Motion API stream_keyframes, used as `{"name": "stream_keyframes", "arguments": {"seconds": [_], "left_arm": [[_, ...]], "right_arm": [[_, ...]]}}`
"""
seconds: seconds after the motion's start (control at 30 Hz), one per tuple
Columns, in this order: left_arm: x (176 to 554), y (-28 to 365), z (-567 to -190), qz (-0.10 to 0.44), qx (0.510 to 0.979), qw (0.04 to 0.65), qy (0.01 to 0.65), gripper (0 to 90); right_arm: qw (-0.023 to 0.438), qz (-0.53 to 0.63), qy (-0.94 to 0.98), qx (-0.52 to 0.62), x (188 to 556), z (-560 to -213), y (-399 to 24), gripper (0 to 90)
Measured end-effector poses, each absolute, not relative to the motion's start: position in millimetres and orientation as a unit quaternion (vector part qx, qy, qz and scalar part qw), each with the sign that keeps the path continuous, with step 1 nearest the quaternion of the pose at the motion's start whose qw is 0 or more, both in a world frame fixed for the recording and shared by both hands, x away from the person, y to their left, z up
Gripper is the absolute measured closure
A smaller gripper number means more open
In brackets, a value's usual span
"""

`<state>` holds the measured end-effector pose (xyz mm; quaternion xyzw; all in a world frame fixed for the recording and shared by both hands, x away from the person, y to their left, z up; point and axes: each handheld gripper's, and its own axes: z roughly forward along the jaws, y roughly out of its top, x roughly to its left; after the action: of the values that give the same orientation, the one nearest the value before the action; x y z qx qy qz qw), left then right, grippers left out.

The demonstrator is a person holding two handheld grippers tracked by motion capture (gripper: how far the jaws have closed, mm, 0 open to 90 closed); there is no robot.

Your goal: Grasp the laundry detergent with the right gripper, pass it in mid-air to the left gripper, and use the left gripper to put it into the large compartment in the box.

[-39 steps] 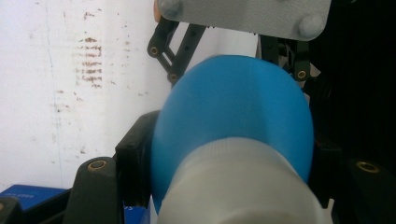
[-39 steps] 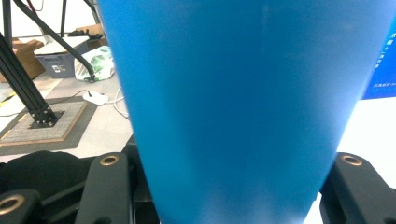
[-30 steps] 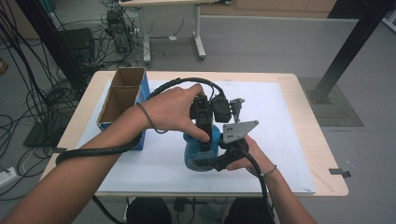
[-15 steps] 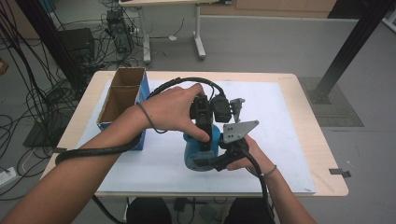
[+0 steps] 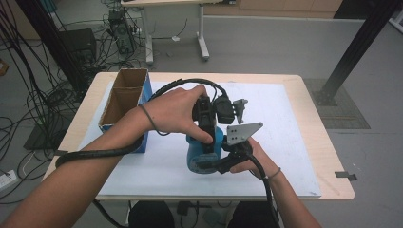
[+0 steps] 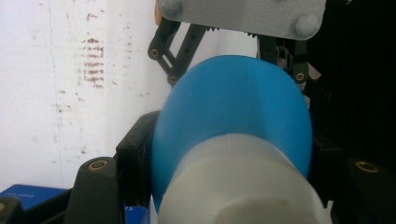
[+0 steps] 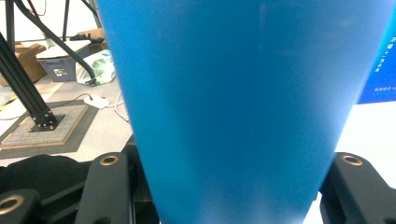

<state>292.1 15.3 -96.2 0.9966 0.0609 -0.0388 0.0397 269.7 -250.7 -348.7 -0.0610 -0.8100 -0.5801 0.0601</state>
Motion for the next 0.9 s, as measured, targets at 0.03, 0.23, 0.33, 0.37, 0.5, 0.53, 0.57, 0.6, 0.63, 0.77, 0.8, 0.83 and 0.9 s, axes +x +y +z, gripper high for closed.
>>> {"name": "stream_keyframes", "arguments": {"seconds": [0.03, 0.23, 0.33, 0.37, 0.5, 0.53, 0.57, 0.6, 0.63, 0.77, 0.8, 0.83, 0.9], "left_arm": [[292.3, 15.1, -96.2, -0.040, 0.997, 0.038, 0.062, 36.3], [292.0, 14.6, -93.5, -0.037, 0.997, 0.040, 0.061, 36.4], [291.5, 12.8, -93.3, -0.037, 0.997, 0.038, 0.060, 36.4], [291.5, 12.8, -93.3, -0.037, 0.997, 0.038, 0.060, 36.5], [291.6, 10.6, -94.1, -0.038, 0.997, 0.034, 0.059, 36.6], [292.0, 10.6, -93.9, -0.039, 0.997, 0.035, 0.060, 36.6], [292.1, 10.4, -93.4, -0.039, 0.997, 0.034, 0.060, 36.6], [292.5, 10.8, -92.6, -0.039, 0.997, 0.035, 0.061, 36.6], [292.4, 11.1, -92.3, -0.039, 0.997, 0.036, 0.061, 36.6], [291.5, 9.0, -91.3, -0.037, 0.997, 0.031, 0.062, 37.0], [291.8, 8.9, -91.6, -0.037, 0.997, 0.031, 0.062, 36.9], [292.1, 8.9, -91.9, -0.038, 0.997, 0.031, 0.063, 37.0], [292.6, 8.5, -92.3, -0.038, 0.997, 0.030, 0.063, 37.0]], "right_arm": [[0.060, -0.580, -0.810, -0.061, 269.4, -348.7, -250.7, 41.5], [0.055, -0.587, -0.806, -0.062, 268.0, -350.4, -253.1, 41.2], [0.051, -0.593, -0.801, -0.063, 266.3, -353.3, -254.3, 41.0], [0.051, -0.593, -0.801, -0.063, 266.3, -353.3, -254.3, 41.0], [0.051, -0.595, -0.799, -0.063, 264.9, -356.2, -255.7, 40.8], [0.052, -0.596, -0.799, -0.063, 264.9, -356.5, -256.0, 40.7], [0.052, -0.597, -0.798, -0.064, 264.7, -356.8, -256.3, 40.7], [0.051, -0.598, -0.797, -0.064, 264.3, -357.1, -256.7, 40.6], [0.051, -0.600, -0.795, -0.064, 264.2, -357.8, -257.3, 40.5], [0.048, -0.606, -0.791, -0.067, 263.1, -358.8, -258.9, 39.0], [0.047, -0.607, -0.790, -0.068, 262.4, -359.0, -259.3, 38.9], [0.045, -0.610, -0.789, -0.068, 262.1, -359.9, -259.9, 37.7], [0.046, -0.612, -0.786, -0.071, 261.1, -360.5, -260.4, 36.6]]}}
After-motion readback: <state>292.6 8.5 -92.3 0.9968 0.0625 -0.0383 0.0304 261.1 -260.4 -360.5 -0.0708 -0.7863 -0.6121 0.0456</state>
